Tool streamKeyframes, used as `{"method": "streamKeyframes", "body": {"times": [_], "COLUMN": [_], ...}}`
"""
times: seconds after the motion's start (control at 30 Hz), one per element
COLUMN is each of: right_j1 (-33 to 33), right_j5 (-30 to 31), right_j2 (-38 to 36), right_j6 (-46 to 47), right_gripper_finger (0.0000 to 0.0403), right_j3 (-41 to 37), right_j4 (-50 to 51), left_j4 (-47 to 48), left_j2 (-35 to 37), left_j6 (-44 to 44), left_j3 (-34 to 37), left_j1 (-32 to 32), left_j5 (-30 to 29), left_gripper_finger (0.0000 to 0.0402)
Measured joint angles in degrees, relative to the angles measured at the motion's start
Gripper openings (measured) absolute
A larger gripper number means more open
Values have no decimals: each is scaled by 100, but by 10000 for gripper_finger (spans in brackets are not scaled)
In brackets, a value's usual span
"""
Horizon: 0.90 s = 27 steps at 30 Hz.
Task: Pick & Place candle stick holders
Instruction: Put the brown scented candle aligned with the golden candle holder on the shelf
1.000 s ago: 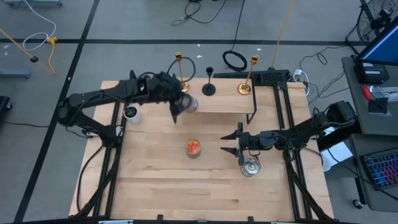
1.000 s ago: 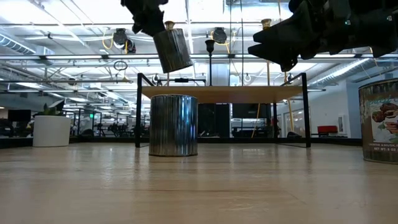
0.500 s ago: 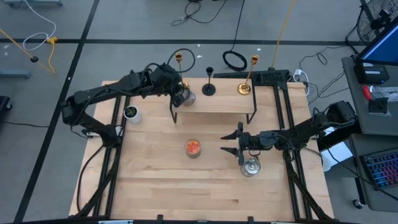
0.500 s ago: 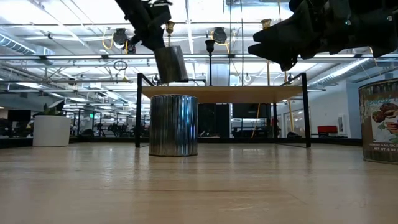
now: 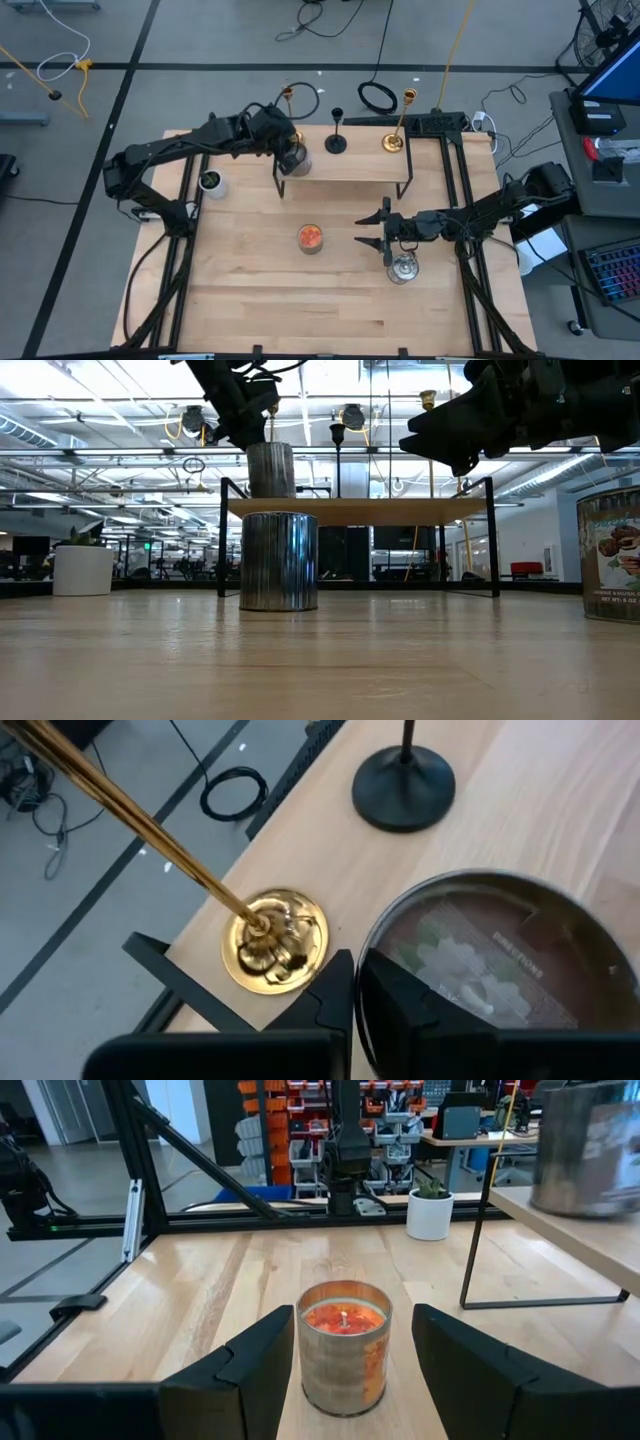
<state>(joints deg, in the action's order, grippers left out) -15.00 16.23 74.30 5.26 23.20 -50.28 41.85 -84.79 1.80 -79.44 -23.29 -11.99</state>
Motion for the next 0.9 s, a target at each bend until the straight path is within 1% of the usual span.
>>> {"method": "streamKeyframes", "body": {"times": [0.3,0.8,0.9], "right_j1": [2,0,2], "right_j5": [0,0,0], "right_j2": [0,0,0], "right_j6": [3,4,4], "right_gripper_finger": [201,201,201], "right_j3": [0,0,0], "right_j4": [1,2,2], "left_j4": [2,-9,-17], "left_j2": [0,0,0], "left_j6": [-276,-290,-389], "left_j3": [4,6,6], "left_j1": [0,0,0], "left_j5": [-2,-4,-10], "left_gripper_finger": [25,27,35]}}
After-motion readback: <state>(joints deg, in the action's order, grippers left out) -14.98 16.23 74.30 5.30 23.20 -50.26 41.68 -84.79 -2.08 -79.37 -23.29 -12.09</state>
